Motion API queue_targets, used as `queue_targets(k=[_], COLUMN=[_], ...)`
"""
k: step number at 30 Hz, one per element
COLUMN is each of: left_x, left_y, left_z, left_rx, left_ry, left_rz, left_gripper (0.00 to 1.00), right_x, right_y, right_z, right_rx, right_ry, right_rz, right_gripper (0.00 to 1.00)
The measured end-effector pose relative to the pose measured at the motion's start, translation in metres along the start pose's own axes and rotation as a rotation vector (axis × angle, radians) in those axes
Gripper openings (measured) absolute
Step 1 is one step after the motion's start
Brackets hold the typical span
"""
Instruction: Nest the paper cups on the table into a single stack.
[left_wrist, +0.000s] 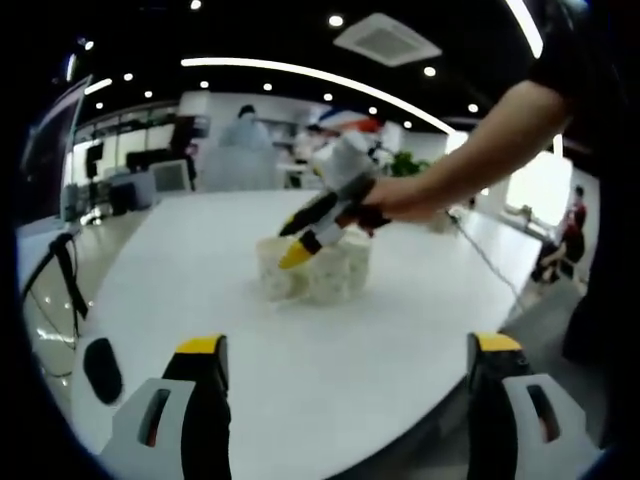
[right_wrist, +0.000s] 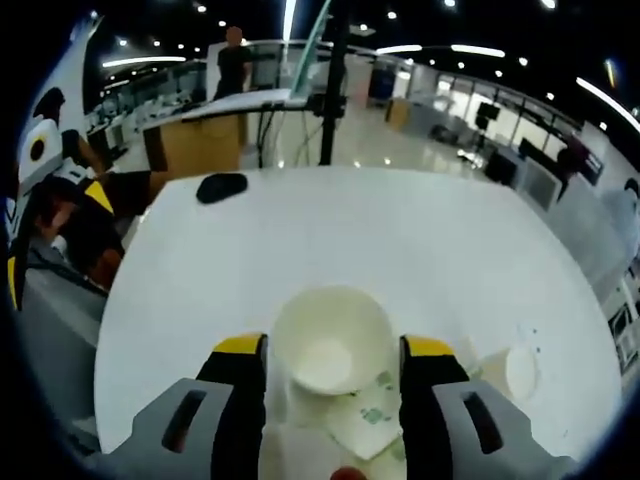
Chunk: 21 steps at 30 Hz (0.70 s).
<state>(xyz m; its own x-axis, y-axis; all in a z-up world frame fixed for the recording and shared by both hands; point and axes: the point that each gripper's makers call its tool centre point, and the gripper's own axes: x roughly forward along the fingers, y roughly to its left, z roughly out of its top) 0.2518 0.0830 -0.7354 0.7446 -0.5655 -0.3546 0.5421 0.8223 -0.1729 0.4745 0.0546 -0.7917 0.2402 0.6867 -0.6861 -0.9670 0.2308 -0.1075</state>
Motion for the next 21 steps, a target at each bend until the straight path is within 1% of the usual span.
queue_targets(k=[2,6,9,10,13,16,21], left_x=[0.0002,0.0015,0.0018,0.0017,0.0014,0.0019,0.0015], left_y=[-0.0004,-0.0024,-0.0024,-0.0022,-0.0010,-0.0020,-0.0036], left_z=[-0.0014,-0.0016,-0.0007,0.0001,0.0010,0.0015,0.0026], left_rx=[0.000,-0.002,-0.007,-0.016,-0.024,-0.019,-0.015], left_ry=[0.005,0.005,0.002,-0.002,-0.008,-0.008,-0.010], left_rz=[0.000,-0.004,-0.003,-0.002,0.001,0.000,-0.006], left_gripper=[1.00,1.00,0.99,0.99,0.99,0.98,0.98], right_x=[0.0025,0.0067,0.0055,0.0053,0.0050,0.0028,-0.0022], right_y=[-0.0007,-0.0009,-0.0021,-0.0036,0.0003,0.0016,0.0031], right_z=[-0.0007,-0.0032,-0.0039,-0.0040,-0.0038,-0.0039,-0.0012], right_rx=[-0.013,-0.009,-0.025,-0.032,-0.029,-0.030,-0.020], right_ry=[0.009,0.024,0.034,0.035,0.030,0.030,0.016], right_rz=[-0.001,0.002,-0.009,-0.017,-0.001,0.004,0.005], right_gripper=[0.50,0.49,0.46,0.46,0.44,0.42,0.41])
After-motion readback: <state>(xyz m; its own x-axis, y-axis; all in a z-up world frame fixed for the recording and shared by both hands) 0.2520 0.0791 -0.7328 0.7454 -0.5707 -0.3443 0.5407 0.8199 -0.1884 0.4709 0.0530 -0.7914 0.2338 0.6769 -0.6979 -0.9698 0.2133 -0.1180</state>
